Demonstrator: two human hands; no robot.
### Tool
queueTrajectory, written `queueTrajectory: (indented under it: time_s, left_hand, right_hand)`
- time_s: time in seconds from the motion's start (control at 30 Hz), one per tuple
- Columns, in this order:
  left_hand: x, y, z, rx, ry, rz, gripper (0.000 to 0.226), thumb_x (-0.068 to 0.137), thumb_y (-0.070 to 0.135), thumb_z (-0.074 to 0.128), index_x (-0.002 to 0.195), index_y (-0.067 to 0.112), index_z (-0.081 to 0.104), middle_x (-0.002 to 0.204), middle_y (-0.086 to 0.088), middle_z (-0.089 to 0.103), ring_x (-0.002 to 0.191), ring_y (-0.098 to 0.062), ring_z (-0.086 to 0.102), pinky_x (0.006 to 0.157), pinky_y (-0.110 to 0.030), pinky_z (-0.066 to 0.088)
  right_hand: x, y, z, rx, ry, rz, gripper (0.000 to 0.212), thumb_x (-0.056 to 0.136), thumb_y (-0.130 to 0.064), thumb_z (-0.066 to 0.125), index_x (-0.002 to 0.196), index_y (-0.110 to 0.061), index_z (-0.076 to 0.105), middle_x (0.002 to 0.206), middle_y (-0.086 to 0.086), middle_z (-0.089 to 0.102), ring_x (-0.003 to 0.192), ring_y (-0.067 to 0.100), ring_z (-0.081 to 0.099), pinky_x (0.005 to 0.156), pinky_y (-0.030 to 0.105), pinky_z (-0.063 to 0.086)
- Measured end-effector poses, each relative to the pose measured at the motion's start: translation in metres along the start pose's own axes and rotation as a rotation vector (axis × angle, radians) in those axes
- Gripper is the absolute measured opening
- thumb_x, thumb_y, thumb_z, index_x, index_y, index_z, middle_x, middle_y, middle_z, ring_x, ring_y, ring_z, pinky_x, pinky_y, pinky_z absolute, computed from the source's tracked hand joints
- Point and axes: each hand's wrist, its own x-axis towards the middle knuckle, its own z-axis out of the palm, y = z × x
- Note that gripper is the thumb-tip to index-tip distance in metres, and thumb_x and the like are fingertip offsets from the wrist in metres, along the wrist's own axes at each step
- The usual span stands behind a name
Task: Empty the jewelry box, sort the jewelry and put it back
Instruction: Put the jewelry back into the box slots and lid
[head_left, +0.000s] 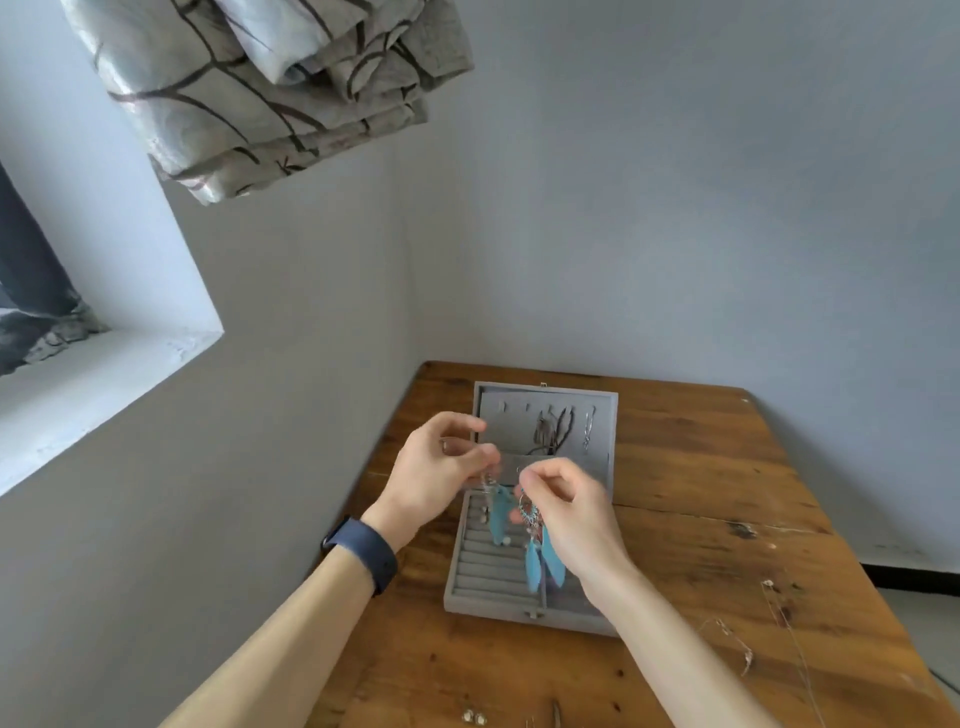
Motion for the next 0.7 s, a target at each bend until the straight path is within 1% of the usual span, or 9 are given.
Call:
queueTrajectory:
  time_s: [0.07, 0.13, 0.23, 0.3, 0.37, 0.43, 0.5, 0.57, 0.7]
  left_hand:
    - [0.022, -0.007, -0.007, -0.051, 0.042, -0.085, 0.048, 0.087, 0.019, 0.077, 0.129, 0.015, 0.052, 0.084, 0.001, 0.077, 0.080, -0.016, 0.075, 0.070, -0.026, 0.058]
    - [0.045, -0.015, -0.011, -0.012, 0.037, -0.165, 0.069, 0.086, 0.023, 0.078, 0.142, 0.015, 0.038, 0.084, 0.000, 0.078, 0.082, -0.014, 0.075, 0.076, -0.027, 0.055]
    - [0.078, -0.021, -0.010, 0.014, -0.057, -0.282, 0.095, 0.086, 0.025, 0.078, 0.154, 0.009, 0.014, 0.086, 0.000, 0.078, 0.083, -0.009, 0.074, 0.071, -0.019, 0.048]
    - [0.099, -0.024, -0.009, 0.012, -0.123, -0.357, 0.101, 0.085, 0.022, 0.079, 0.157, 0.009, 0.008, 0.088, 0.000, 0.078, 0.082, -0.013, 0.075, 0.078, -0.025, 0.054]
    - [0.115, -0.028, -0.009, 0.036, -0.204, -0.425, 0.100, 0.084, 0.019, 0.079, 0.156, 0.008, 0.011, 0.089, 0.000, 0.078, 0.080, -0.015, 0.076, 0.080, -0.033, 0.058]
    - [0.126, -0.033, -0.011, 0.079, -0.283, -0.466, 0.091, 0.083, 0.017, 0.080, 0.153, 0.004, 0.022, 0.090, -0.002, 0.078, 0.076, -0.016, 0.075, 0.070, -0.032, 0.060]
    - [0.132, -0.037, -0.013, 0.173, -0.334, -0.464, 0.078, 0.081, 0.017, 0.080, 0.146, 0.003, 0.040, 0.091, -0.003, 0.078, 0.077, -0.016, 0.075, 0.080, -0.036, 0.062]
    - [0.135, -0.040, -0.016, 0.231, -0.339, -0.450, 0.074, 0.079, 0.015, 0.081, 0.143, 0.007, 0.045, 0.090, -0.005, 0.078, 0.079, -0.019, 0.075, 0.091, -0.042, 0.058]
    - [0.132, -0.040, -0.017, 0.233, -0.289, -0.408, 0.057, 0.078, 0.011, 0.082, 0.128, 0.011, 0.054, 0.084, -0.007, 0.078, 0.076, -0.023, 0.074, 0.085, -0.042, 0.061]
  right_hand:
    - [0.023, -0.003, 0.004, 0.054, 0.013, 0.039, 0.006, 0.096, -0.027, 0.064, 0.093, -0.026, 0.069, 0.092, -0.005, 0.073, 0.075, 0.013, 0.075, 0.064, 0.022, 0.055]
    - [0.047, -0.005, 0.009, 0.034, 0.037, 0.049, 0.005, 0.096, -0.028, 0.065, 0.093, -0.028, 0.069, 0.092, -0.005, 0.073, 0.072, 0.012, 0.075, 0.060, 0.020, 0.053]
    - [0.082, -0.003, 0.018, -0.027, 0.053, 0.057, 0.004, 0.096, -0.029, 0.064, 0.095, -0.030, 0.068, 0.092, -0.008, 0.072, 0.072, 0.006, 0.074, 0.061, 0.019, 0.054]
    - [0.101, 0.002, 0.023, -0.036, 0.067, 0.084, 0.005, 0.097, -0.029, 0.063, 0.096, -0.028, 0.068, 0.091, -0.009, 0.072, 0.073, 0.004, 0.073, 0.066, 0.022, 0.056]
    - [0.116, 0.008, 0.028, -0.053, 0.090, 0.103, 0.006, 0.097, -0.029, 0.062, 0.097, -0.027, 0.068, 0.089, -0.010, 0.073, 0.072, 0.003, 0.072, 0.066, 0.024, 0.055]
    - [0.125, 0.014, 0.033, -0.069, 0.116, 0.107, 0.007, 0.096, -0.030, 0.063, 0.094, -0.027, 0.069, 0.087, -0.010, 0.073, 0.069, 0.002, 0.072, 0.064, 0.024, 0.051]
    - [0.131, 0.018, 0.037, -0.077, 0.144, 0.115, 0.010, 0.095, -0.031, 0.064, 0.089, -0.027, 0.070, 0.082, -0.010, 0.074, 0.065, 0.003, 0.072, 0.065, 0.025, 0.050]
    - [0.134, 0.019, 0.041, -0.066, 0.170, 0.128, 0.013, 0.094, -0.032, 0.065, 0.083, -0.027, 0.070, 0.077, -0.011, 0.074, 0.063, 0.004, 0.072, 0.067, 0.025, 0.052]
    - [0.136, 0.019, 0.049, -0.018, 0.232, 0.151, 0.016, 0.092, -0.032, 0.068, 0.078, -0.025, 0.071, 0.068, -0.014, 0.073, 0.062, 0.005, 0.072, 0.072, 0.030, 0.057]
